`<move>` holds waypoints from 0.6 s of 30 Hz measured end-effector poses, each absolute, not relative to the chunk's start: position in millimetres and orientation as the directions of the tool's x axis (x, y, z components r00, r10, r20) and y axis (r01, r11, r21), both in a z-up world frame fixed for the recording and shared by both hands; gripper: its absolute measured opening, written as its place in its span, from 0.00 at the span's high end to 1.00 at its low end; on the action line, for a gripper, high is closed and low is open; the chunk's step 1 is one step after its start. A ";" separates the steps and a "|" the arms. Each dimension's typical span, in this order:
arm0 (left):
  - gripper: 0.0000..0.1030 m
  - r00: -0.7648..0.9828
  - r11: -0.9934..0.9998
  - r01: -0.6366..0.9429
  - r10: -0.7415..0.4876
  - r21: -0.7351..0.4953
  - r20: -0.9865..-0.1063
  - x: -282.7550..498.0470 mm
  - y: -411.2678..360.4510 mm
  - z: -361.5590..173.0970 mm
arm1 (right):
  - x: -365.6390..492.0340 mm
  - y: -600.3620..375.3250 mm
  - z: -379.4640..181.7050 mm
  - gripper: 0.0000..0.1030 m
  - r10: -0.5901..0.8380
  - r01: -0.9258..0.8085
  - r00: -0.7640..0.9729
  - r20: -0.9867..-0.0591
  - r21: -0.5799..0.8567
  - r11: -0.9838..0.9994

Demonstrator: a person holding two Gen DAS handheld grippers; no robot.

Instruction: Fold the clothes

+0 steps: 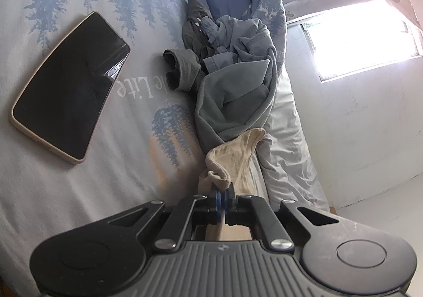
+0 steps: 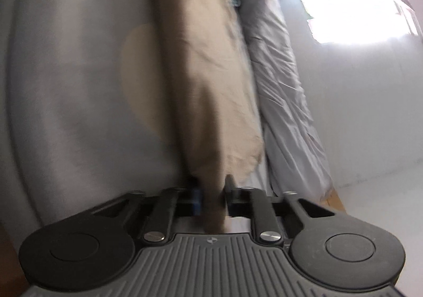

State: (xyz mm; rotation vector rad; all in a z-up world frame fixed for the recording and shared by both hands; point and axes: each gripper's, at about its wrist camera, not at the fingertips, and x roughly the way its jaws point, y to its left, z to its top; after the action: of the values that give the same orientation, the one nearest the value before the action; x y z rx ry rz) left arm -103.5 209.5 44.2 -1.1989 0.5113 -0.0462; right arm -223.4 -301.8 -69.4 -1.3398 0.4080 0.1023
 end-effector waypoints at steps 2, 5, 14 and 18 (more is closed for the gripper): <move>1.00 0.883 0.370 -0.241 -0.299 -0.897 -0.361 -102.3 209.3 43.4 | -220.0 -302.5 -69.0 0.95 -0.165 -0.299 0.923 -0.347 -0.919 0.258; 1.00 0.885 0.372 -0.232 -0.303 -0.899 -0.354 -101.3 209.0 47.3 | -216.7 -306.9 -53.7 1.00 -0.170 -0.274 0.922 -0.349 -0.896 0.350; 1.00 0.922 0.390 -0.090 -0.316 -0.916 -0.225 -101.3 200.8 107.3 | -217.3 -310.6 61.3 1.00 -0.170 -0.079 0.965 -0.200 -0.839 0.539; 1.00 0.945 0.376 -0.019 -0.295 -0.926 -0.140 -108.7 201.0 147.8 | -223.1 -315.4 116.4 1.00 -0.197 0.030 0.976 -0.094 -0.835 0.550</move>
State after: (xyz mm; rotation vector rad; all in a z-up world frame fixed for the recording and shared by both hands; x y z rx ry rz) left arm -108.7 201.0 147.8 -1.1772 0.3035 -0.1798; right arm -223.1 -315.4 116.4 -0.9809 0.1851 -0.1351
